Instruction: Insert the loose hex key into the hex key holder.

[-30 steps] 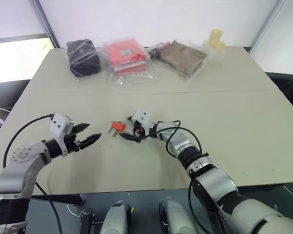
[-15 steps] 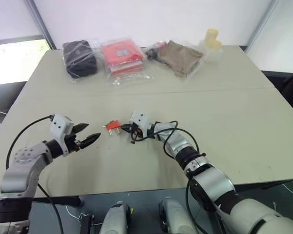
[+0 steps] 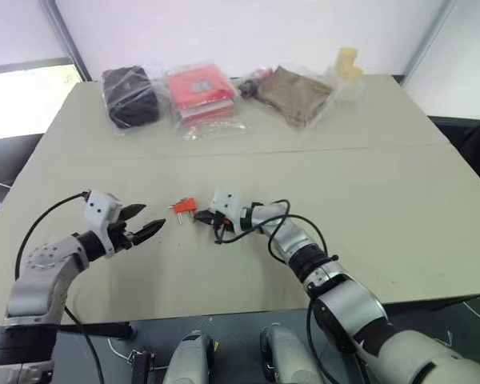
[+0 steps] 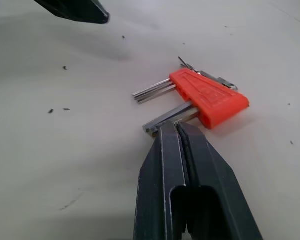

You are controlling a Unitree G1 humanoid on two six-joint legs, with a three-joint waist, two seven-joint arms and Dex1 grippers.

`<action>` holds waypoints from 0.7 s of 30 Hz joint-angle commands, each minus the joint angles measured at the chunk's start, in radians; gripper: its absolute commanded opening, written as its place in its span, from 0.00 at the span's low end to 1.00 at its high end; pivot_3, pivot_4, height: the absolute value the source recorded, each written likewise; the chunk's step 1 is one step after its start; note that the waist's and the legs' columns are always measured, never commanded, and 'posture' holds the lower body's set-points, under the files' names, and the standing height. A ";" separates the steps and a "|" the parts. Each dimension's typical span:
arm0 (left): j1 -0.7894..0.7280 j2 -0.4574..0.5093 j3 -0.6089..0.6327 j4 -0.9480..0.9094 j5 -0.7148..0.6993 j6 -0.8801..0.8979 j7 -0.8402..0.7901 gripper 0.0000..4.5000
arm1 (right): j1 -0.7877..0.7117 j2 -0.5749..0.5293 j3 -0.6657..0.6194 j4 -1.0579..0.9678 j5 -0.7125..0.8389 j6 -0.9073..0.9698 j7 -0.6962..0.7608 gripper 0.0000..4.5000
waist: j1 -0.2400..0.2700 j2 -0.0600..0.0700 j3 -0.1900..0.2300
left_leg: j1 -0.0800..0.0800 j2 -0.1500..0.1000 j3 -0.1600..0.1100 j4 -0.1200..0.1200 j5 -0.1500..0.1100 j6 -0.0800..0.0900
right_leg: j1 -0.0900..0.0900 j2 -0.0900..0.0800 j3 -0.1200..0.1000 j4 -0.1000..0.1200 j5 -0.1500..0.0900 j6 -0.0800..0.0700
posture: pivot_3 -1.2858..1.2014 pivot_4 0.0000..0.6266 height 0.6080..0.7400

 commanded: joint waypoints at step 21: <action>-0.023 -0.009 0.006 0.018 0.009 -0.027 -0.006 0.81 | 0.030 -0.085 -0.091 -0.378 0.178 0.273 0.133 0.99 | -0.005 0.000 0.000 | 0.000 -0.001 -0.002 -0.009 0.003 -0.006 | -0.002 -0.003 -0.001 -0.003 0.000 0.000 | 0.52 0.24 1.00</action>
